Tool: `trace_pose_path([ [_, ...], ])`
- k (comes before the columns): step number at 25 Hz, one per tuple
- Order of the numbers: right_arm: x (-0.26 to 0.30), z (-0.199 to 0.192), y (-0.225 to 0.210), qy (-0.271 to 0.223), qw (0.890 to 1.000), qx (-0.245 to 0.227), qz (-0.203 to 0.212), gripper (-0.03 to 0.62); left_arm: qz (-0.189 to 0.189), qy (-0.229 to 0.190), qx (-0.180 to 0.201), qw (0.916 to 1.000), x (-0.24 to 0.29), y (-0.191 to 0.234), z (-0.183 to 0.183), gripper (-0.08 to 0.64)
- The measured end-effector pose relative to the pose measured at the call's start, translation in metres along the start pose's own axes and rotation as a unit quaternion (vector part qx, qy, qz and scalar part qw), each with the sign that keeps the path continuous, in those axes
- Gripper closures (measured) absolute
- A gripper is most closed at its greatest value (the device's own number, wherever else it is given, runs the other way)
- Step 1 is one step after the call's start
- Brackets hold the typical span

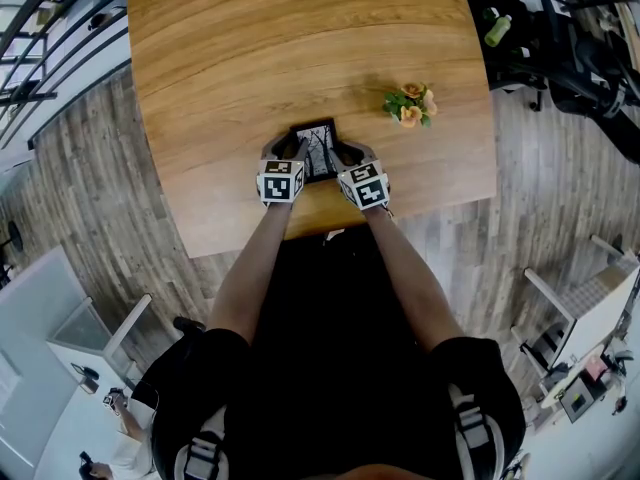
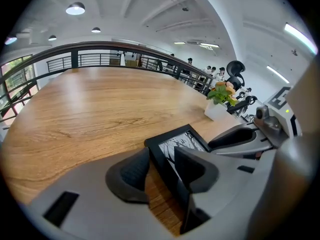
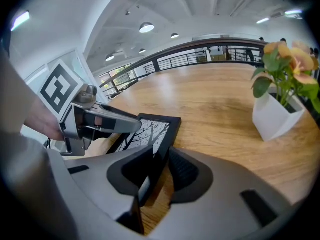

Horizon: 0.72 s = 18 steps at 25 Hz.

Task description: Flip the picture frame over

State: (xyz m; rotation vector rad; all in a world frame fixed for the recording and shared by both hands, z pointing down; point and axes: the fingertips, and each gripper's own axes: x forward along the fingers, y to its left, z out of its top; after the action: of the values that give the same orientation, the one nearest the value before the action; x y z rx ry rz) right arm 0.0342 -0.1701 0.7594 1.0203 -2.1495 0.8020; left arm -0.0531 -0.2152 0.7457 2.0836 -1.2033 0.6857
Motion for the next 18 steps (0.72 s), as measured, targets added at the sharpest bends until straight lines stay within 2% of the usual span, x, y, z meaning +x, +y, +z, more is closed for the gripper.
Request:
trace_pose_path([
  [5,-0.0017,0.0035,0.0012,0.0,1.0,-0.021,-0.008,0.457,0.0,-0.002,-0.004,1.0,-0.0002,0.0006,0.0008,0.382],
  [12,0.001,0.0,-0.0078,0.0,1.0,0.012,-0.007,0.405,-0.011,-0.006,-0.022,0.9997,-0.0014,0.0002,0.0015,0.38],
  [18,-0.0026,-0.0011,-0.0063,-0.004,1.0,0.019,-0.01,0.4,-0.009,-0.026,-0.027,0.9992,-0.0091,0.003,0.0069,0.38],
])
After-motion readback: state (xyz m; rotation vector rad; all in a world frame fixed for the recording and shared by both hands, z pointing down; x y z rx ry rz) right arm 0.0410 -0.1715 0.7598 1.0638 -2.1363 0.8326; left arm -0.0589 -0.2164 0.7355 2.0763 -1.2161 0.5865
